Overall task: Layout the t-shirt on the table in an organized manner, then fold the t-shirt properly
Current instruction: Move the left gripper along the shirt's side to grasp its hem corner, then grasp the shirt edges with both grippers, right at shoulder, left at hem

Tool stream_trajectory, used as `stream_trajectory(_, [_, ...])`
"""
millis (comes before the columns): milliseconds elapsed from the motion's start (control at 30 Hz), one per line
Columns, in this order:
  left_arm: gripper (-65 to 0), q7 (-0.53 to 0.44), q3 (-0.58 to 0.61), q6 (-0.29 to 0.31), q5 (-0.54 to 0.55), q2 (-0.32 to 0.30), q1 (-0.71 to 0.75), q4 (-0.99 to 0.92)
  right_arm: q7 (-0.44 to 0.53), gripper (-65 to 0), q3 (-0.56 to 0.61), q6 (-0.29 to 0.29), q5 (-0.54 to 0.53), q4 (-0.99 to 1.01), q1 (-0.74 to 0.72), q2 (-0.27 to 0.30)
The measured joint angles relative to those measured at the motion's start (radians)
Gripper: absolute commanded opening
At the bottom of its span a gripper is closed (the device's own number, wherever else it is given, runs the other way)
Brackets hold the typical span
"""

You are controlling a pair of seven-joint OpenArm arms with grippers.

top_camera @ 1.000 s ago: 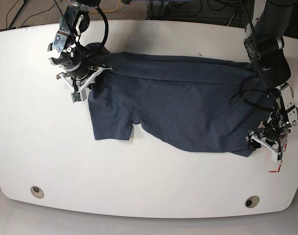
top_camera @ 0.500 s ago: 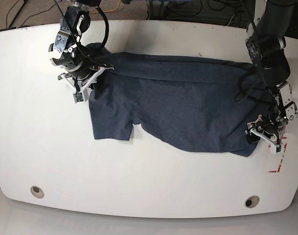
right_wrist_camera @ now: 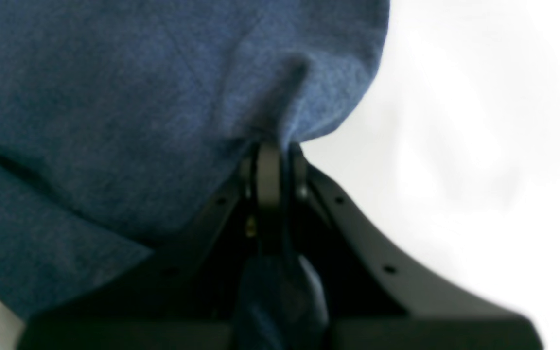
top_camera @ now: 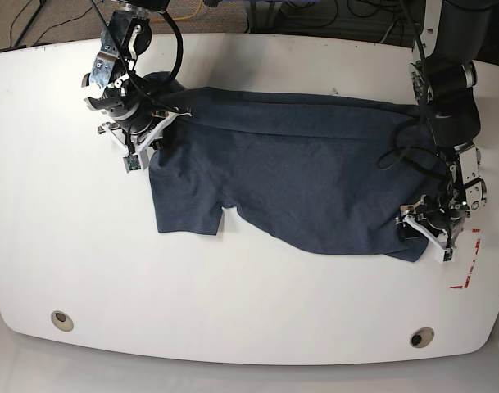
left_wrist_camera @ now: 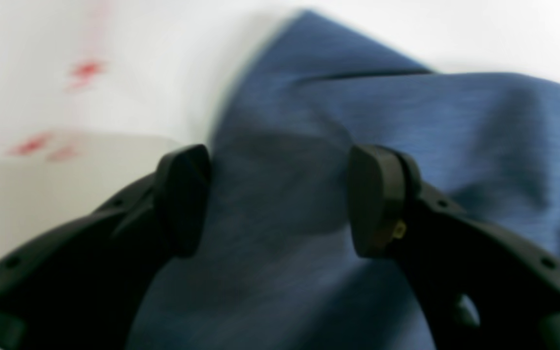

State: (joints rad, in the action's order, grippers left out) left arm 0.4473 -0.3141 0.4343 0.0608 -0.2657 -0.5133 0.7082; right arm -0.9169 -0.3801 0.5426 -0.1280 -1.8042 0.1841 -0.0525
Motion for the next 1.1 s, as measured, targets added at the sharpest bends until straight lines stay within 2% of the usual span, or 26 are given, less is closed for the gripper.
stream_trajectory(367, [-25.0, -0.026, 0.0, 0.0, 0.007, 0.01, -0.083, -0.14, 0.0, -62.9, -0.002, 0.0, 0.0, 0.0, -0.003, 0.0])
stream_trajectory(567, [-24.9, -0.025, -0.002, 0.0, 0.011, 0.009, -0.085, -0.14, 0.0, -62.9, -0.004, 0.0, 0.0, 0.0, -0.003, 0.0])
stream_trajectory(700, [-24.9, 0.012, -0.002, 0.0, 0.005, 0.002, -0.074, -0.081, 0.0, -62.9, -0.004, 0.0, 0.0, 0.0, -0.002, 0.0])
stream_trajectory(1100, [-24.7, -0.007, -0.008, -0.005, 0.005, -0.095, -0.082, -0.02, 0.0, -62.9, -0.004, 0.0, 0.0, 0.0, -0.002, 0.0])
